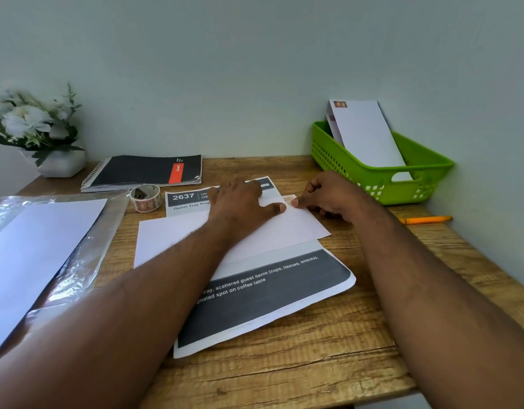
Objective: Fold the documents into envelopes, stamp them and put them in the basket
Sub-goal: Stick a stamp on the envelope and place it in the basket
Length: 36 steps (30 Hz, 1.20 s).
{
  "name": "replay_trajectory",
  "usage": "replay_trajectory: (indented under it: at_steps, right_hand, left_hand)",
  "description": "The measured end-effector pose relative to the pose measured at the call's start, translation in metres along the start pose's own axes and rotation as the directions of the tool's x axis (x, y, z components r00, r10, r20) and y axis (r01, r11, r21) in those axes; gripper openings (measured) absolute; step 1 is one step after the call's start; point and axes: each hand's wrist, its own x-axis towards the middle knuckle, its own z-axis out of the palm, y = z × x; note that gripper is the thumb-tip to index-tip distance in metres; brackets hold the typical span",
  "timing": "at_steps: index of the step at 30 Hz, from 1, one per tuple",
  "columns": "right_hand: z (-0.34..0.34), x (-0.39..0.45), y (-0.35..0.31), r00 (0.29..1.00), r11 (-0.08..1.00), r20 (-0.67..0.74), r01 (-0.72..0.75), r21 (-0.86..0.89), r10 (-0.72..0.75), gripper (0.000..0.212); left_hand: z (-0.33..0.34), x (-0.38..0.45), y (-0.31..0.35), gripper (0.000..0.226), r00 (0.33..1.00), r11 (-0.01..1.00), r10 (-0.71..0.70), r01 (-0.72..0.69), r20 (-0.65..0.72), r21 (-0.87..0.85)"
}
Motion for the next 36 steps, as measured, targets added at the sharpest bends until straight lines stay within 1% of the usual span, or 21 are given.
replay_trajectory:
  at_steps: [3, 5, 7, 8, 10, 13, 15, 17, 19, 21, 23, 24, 25, 26, 27, 28, 31, 33, 34, 35, 36]
  right_hand:
    - [0.000, -0.002, -0.002, 0.999, 0.999, -0.015, -0.034, 0.038, 0.034, 0.028]
    - [-0.001, -0.004, -0.006, 0.999, 0.996, -0.014, -0.045, 0.070, 0.046, 0.029]
    - [-0.005, -0.007, -0.008, 0.999, 0.973, 0.013, -0.033, 0.226, 0.031, 0.024]
    - [-0.008, -0.008, -0.010, 1.000, 0.941, 0.024, -0.015, 0.339, 0.007, 0.024]
    - [-0.014, -0.011, -0.015, 0.999, 0.860, -0.012, 0.050, 0.508, -0.051, 0.037]
    - [-0.024, -0.024, -0.030, 0.983, 0.776, -0.144, 0.182, 0.604, -0.118, 0.022]
    - [-0.034, -0.031, -0.036, 0.962, 0.703, -0.216, 0.270, 0.658, -0.168, 0.016]
    - [-0.044, -0.036, -0.039, 0.921, 0.670, -0.303, 0.386, 0.634, -0.244, 0.006]
    - [-0.054, -0.037, -0.037, 0.853, 0.687, -0.433, 0.502, 0.526, -0.293, 0.011]
    - [-0.062, -0.036, -0.031, 0.765, 0.682, -0.590, 0.577, 0.450, -0.258, 0.014]
    - [-0.070, -0.034, -0.021, 0.675, 0.627, -0.723, 0.629, 0.459, -0.148, 0.014]
    - [-0.075, -0.034, -0.017, 0.644, 0.579, -0.761, 0.650, 0.492, -0.077, 0.013]
    - [-0.078, -0.034, -0.014, 0.634, 0.520, -0.773, 0.668, 0.532, -0.023, 0.011]
    - [-0.079, -0.034, -0.012, 0.641, 0.470, -0.767, 0.677, 0.567, 0.001, 0.008]
    - [-0.079, -0.032, -0.010, 0.653, 0.446, -0.758, 0.676, 0.586, 0.007, 0.005]
    - [-0.079, -0.031, -0.010, 0.659, 0.449, -0.752, 0.673, 0.587, -0.004, 0.012]
    - [-0.077, -0.026, -0.008, 0.681, 0.479, -0.731, 0.651, 0.589, -0.027, 0.040]
    - [-0.079, -0.023, -0.002, 0.666, 0.499, -0.745, 0.654, 0.568, -0.025, 0.050]
    - [-0.081, -0.022, 0.001, 0.631, 0.544, -0.776, 0.656, 0.523, -0.015, 0.054]
    - [-0.083, -0.020, 0.006, 0.579, 0.608, -0.816, 0.649, 0.457, -0.005, 0.055]
    - [-0.085, -0.019, 0.009, 0.517, 0.680, -0.856, 0.630, 0.376, -0.006, 0.055]
  left_hand:
    - [-0.003, 0.004, -0.001, 0.052, 0.999, 0.991, -0.024, 0.021, -0.022, -0.129]
    - [-0.009, 0.006, 0.001, 0.042, 0.997, 0.981, 0.006, -0.022, -0.083, -0.191]
    - [-0.019, 0.008, 0.003, 0.037, 0.989, 0.968, 0.043, -0.077, -0.145, -0.240]
    - [-0.025, 0.008, 0.003, 0.033, 0.985, 0.964, 0.048, -0.089, -0.166, -0.249]
    - [-0.043, 0.009, 0.002, 0.027, 0.985, 0.959, 0.061, -0.103, -0.162, -0.262]
    - [-0.077, 0.012, -0.001, 0.019, 0.992, 0.926, 0.100, -0.121, -0.078, -0.357]
    - [-0.106, 0.015, 0.004, 0.019, 0.984, 0.923, 0.157, -0.176, -0.082, -0.341]
    - [-0.135, 0.017, 0.016, 0.020, 0.968, 0.923, 0.211, -0.243, -0.136, -0.297]
    - [-0.161, 0.020, 0.035, 0.018, 0.950, 0.912, 0.259, -0.299, -0.172, -0.280]
    - [-0.180, 0.027, 0.055, 0.017, 0.928, 0.896, 0.290, -0.348, -0.233, -0.275]
    - [-0.193, 0.036, 0.074, 0.019, 0.892, 0.863, 0.268, -0.390, -0.363, -0.321]
    - [-0.196, 0.043, 0.083, 0.022, 0.877, 0.832, 0.221, -0.398, -0.427, -0.387]
    - [-0.199, 0.049, 0.092, 0.026, 0.868, 0.784, 0.159, -0.401, -0.471, -0.475]
    - [-0.200, 0.057, 0.099, 0.030, 0.869, 0.718, 0.090, -0.395, -0.486, -0.573]
    - [-0.201, 0.066, 0.106, 0.031, 0.873, 0.636, 0.031, -0.393, -0.486, -0.665]
    - [-0.201, 0.075, 0.114, 0.031, 0.882, 0.539, -0.020, -0.387, -0.471, -0.748]
    - [-0.195, 0.097, 0.139, 0.017, 0.908, 0.250, -0.172, -0.334, -0.381, -0.909]
    - [-0.189, 0.110, 0.155, 0.028, 0.912, 0.120, -0.254, -0.302, -0.323, -0.946]
    - [-0.184, 0.115, 0.161, 0.034, 0.909, 0.071, -0.286, -0.295, -0.302, -0.953]
    - [-0.178, 0.119, 0.168, 0.033, 0.908, 0.025, -0.306, -0.294, -0.287, -0.955]
    - [-0.172, 0.124, 0.174, 0.028, 0.907, -0.014, -0.320, -0.294, -0.274, -0.956]
